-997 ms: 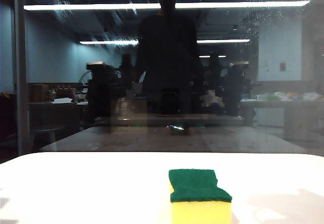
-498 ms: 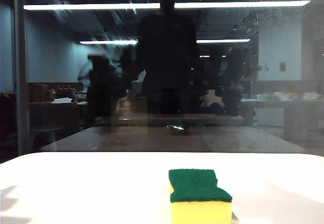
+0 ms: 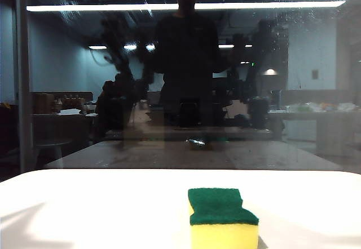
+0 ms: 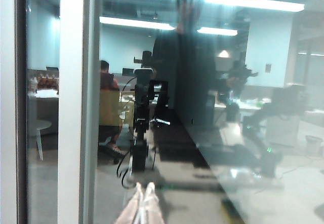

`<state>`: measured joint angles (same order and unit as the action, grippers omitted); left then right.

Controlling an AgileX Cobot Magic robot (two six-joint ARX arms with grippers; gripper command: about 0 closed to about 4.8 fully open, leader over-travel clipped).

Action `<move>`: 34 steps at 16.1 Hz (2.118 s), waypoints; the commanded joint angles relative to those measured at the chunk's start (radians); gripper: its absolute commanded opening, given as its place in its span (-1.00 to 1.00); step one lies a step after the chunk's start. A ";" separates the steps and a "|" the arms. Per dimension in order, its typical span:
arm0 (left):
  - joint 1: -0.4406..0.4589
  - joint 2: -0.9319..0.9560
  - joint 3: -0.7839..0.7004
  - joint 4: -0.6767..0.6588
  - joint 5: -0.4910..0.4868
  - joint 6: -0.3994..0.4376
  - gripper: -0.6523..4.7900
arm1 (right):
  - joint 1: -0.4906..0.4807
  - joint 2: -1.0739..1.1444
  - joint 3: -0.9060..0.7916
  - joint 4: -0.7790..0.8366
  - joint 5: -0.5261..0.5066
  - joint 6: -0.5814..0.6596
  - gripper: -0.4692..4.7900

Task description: Reach upward to find where there is water on the glass, pick up the sponge from the table, dry the water, and finally place the sponge back on the table.

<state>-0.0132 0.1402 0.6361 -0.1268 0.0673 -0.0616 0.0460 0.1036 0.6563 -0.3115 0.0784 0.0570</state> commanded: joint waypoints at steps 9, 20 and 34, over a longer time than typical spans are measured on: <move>0.002 0.808 1.067 -0.171 0.184 -0.075 -0.78 | 0.002 0.776 1.038 -0.188 -0.058 0.003 -0.84; 0.002 1.220 1.469 -0.187 0.081 -0.076 -0.78 | 0.002 1.497 2.007 -0.578 -0.108 0.003 -0.84; 0.002 1.250 1.469 -0.212 0.238 0.023 -0.78 | 0.001 1.537 2.010 -0.551 -0.233 0.003 -0.84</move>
<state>-0.0124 1.3949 2.0987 -0.3416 0.2481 -0.0383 0.0463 1.6440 2.6598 -0.8673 -0.1211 0.0593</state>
